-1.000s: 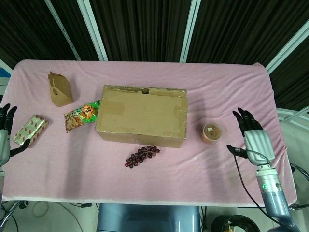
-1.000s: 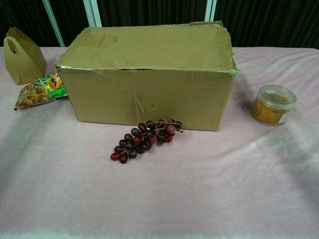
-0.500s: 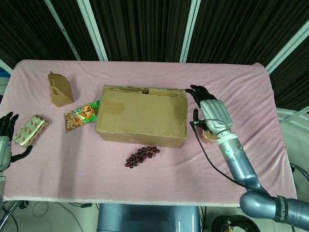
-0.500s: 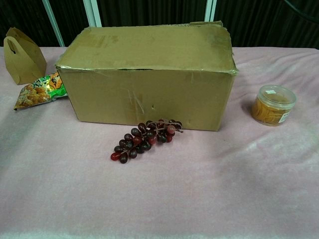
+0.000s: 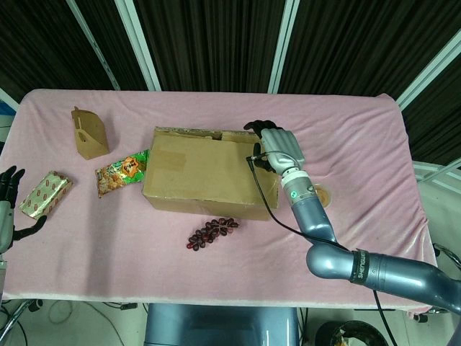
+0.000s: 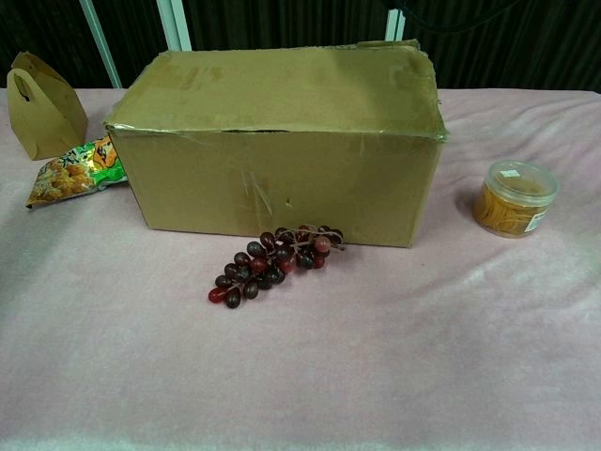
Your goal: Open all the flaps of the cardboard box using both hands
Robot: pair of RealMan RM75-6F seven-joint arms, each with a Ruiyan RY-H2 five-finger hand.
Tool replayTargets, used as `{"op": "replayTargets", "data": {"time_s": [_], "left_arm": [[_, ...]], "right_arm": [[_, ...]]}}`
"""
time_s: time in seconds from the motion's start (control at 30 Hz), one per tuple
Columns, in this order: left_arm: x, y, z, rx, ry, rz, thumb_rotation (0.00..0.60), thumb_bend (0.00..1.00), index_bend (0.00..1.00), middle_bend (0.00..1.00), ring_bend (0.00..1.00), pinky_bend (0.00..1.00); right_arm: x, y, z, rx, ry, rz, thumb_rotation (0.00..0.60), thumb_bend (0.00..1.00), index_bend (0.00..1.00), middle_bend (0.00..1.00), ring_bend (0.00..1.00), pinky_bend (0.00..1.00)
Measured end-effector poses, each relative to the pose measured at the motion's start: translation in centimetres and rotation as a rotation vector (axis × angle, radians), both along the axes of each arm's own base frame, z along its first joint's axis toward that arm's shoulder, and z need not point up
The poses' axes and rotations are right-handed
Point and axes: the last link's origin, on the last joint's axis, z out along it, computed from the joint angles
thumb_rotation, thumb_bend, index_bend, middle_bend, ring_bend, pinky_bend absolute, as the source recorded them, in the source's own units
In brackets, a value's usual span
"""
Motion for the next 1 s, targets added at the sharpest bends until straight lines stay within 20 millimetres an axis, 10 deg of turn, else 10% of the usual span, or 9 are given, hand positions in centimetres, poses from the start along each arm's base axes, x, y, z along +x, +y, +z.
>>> {"op": "replayTargets", "data": {"time_s": [1.0], "left_arm": [[-0.1, 0.2, 0.1, -0.008, -0.021, 0.018, 0.600, 0.19, 0.00, 0.00, 0.00, 0.00]], "right_arm": [[-2.1, -1.5, -2.6, 0.057, -0.015, -0.138, 0.600, 0.82, 0.24, 0.34, 0.32, 0.30]]}}
